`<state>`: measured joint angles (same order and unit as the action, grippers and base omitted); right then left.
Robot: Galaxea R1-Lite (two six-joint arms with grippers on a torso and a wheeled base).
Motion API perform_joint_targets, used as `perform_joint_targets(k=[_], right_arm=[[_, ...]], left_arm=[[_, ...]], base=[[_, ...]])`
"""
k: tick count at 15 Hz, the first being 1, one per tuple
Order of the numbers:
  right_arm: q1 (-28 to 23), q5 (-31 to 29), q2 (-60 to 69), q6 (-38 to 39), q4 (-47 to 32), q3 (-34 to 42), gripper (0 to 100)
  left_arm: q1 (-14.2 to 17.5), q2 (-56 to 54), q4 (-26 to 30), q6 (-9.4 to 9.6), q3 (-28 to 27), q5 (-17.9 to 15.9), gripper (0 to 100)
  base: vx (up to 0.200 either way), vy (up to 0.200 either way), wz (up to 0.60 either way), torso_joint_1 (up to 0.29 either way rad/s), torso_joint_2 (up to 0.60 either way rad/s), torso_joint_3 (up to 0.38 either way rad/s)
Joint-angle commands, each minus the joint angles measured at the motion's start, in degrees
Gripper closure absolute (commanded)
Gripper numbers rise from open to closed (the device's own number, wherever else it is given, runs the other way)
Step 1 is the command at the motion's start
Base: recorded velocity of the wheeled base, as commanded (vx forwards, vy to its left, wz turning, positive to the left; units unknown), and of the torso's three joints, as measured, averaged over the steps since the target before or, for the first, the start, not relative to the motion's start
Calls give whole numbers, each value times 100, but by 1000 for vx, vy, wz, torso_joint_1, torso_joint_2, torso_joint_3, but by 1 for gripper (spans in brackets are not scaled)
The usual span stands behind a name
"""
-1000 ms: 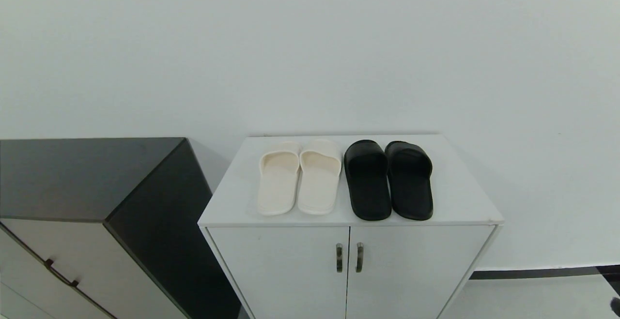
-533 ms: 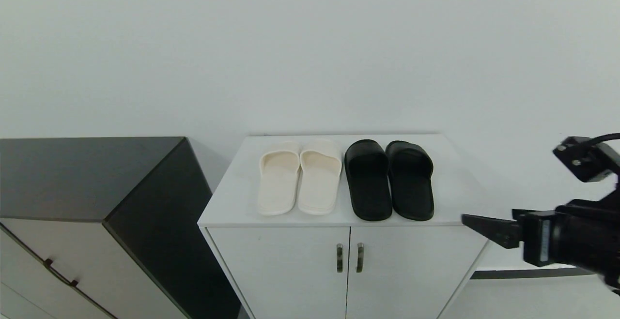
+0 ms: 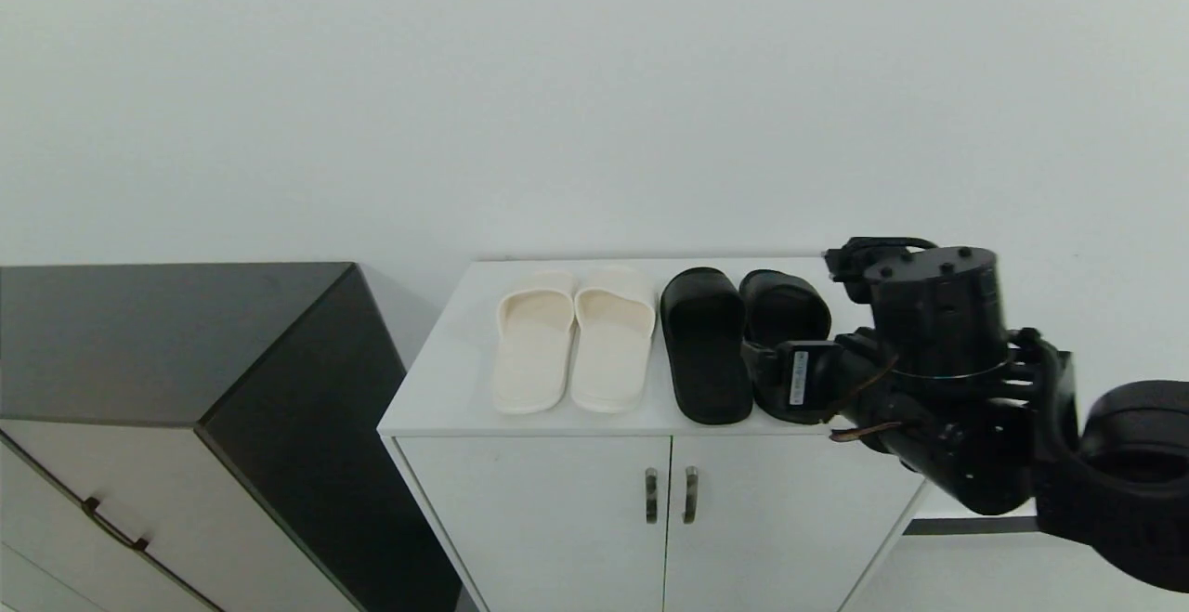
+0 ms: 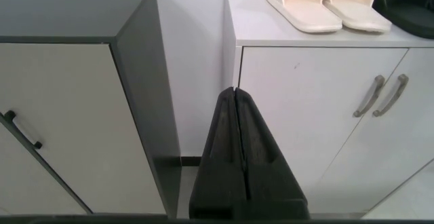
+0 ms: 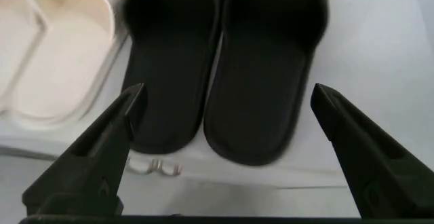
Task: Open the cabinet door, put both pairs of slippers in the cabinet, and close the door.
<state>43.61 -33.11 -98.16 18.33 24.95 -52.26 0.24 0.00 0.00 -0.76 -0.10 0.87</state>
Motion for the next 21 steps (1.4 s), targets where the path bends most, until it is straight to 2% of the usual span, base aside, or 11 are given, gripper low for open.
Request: perform_joint_targets(k=[1, 9, 14, 21], right_arm=[[16, -284, -793, -146, 36, -478, 0], [-572, -240, -1856, -858, 844, -1339, 0], [-652, 200, -2067, -867, 897, -1665, 0], [-801, 138, -2656, -1183, 906, -2350, 0]], left_arm=[[2, 9, 0, -12, 1, 1, 100], [2, 9, 0, -21, 1, 19, 100], [2, 9, 0, -21, 1, 19, 100], [2, 9, -9, -47, 1, 45, 100]], base=[[0, 0, 0, 0, 0, 0], [0, 0, 0, 0, 0, 0], [0, 0, 0, 0, 0, 0], [0, 0, 0, 0, 0, 0]])
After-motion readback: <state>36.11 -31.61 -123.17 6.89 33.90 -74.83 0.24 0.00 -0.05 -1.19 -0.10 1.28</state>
